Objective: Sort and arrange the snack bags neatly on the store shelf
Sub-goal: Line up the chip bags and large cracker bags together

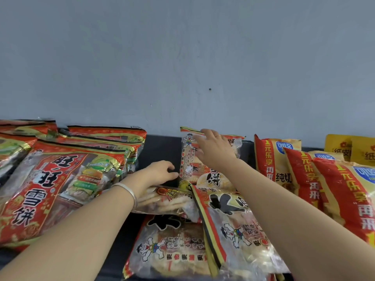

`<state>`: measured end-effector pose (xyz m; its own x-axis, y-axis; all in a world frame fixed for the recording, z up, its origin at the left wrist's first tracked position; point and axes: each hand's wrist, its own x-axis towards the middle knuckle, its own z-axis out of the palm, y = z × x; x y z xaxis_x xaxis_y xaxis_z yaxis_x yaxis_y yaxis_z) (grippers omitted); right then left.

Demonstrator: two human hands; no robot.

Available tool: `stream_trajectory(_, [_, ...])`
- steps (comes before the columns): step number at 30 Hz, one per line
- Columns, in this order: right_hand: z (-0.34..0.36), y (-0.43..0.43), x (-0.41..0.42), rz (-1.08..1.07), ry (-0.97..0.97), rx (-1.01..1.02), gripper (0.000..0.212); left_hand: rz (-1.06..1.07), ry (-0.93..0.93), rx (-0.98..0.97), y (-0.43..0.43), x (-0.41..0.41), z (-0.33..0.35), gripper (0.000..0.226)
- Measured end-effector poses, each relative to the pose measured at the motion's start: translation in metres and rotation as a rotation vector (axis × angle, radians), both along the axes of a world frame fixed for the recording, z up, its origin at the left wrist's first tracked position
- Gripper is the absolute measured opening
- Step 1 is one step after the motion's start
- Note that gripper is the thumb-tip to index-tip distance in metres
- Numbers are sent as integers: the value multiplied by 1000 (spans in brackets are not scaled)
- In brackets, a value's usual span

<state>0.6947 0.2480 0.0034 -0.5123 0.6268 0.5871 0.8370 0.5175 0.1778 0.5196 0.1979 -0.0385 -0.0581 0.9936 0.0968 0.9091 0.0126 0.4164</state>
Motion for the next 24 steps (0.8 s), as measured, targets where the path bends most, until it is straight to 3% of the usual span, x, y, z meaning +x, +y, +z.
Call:
stream_trajectory(11, [-22, -77, -14, -60, -116, -260, 53, -129, -19, 147, -69, -5, -12, 33])
stream_trajectory(17, [-30, -104, 9, -187, -49, -421, 51, -220, 191, 149, -96, 7, -25, 62])
stream_trajectory(24, [-34, -124, 31, -271, 56, -493, 49, -241, 325, 232, -106, 31, -34, 75])
